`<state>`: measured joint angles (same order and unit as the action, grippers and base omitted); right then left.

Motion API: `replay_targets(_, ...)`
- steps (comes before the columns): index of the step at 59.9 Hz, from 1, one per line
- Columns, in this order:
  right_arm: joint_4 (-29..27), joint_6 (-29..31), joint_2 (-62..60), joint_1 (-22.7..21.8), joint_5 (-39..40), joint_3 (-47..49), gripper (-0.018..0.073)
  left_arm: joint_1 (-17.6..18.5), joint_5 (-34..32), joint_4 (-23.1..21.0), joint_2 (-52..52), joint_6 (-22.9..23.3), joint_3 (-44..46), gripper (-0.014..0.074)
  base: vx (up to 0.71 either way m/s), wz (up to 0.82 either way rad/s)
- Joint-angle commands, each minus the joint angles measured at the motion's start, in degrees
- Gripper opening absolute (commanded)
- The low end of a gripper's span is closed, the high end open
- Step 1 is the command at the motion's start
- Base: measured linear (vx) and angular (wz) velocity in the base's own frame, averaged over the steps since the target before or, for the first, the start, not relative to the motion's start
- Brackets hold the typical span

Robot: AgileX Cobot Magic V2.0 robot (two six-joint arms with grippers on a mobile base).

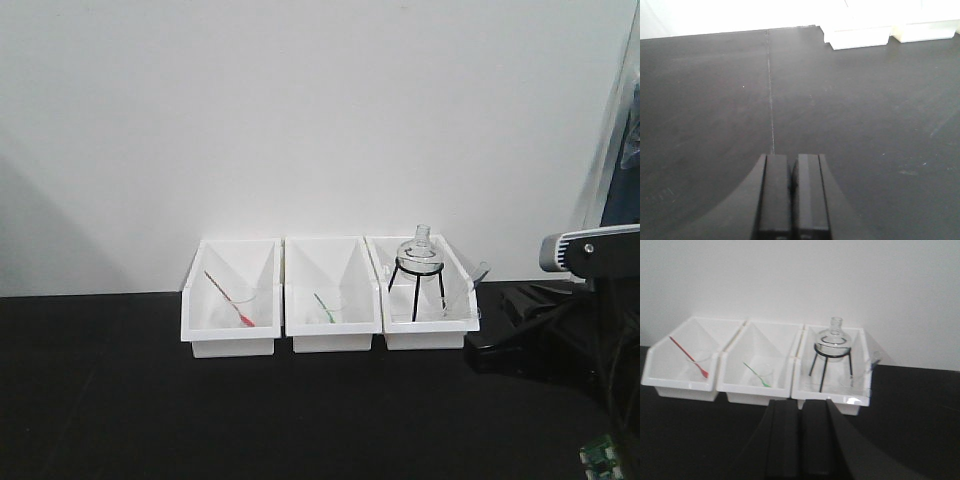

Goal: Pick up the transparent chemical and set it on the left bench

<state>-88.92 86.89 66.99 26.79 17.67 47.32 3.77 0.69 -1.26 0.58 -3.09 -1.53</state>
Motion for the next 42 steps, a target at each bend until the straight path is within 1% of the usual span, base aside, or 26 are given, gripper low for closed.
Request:
replay_targets(1,-6.67,8.0,-1.4,-0.6,2.1,1.84,-0.0008,0.1,-4.49,-0.04,1.1,0.45,-0.93,-0.0003,0.0,0.0)
replay_targets(7,-12.8,8.56,-1.4,-0.6,4.4,1.84,-0.0008,0.1,-4.49,-0.04,1.1,0.45,-0.93,-0.0003,0.0,0.0)
replay_targets(8,-13.05,8.56,-1.4,-0.6,4.63,1.84,-0.0008,0.1,-4.49,-0.04,1.1,0.45,-0.93,-0.0003,0.0,0.0)
replay_targets(31,-12.91,8.41,-1.4,-0.6,4.68,1.84,-0.0008,0.1,-4.49,-0.04,1.1,0.45,-0.93,-0.0003,0.0,0.0)
replay_targets(39,-12.83,7.04,-1.4,-0.6,1.45,1.97,-0.0008,0.1,-4.49,-0.04,1.1,0.45,-0.93,-0.0003,0.0,0.0)
replay_targets(42,-11.21,7.04,-1.4,-0.6,-0.31,1.97,-0.0008,0.1,-4.49,-0.04,1.1,0.45,-0.93,-0.0003,0.0,0.0)
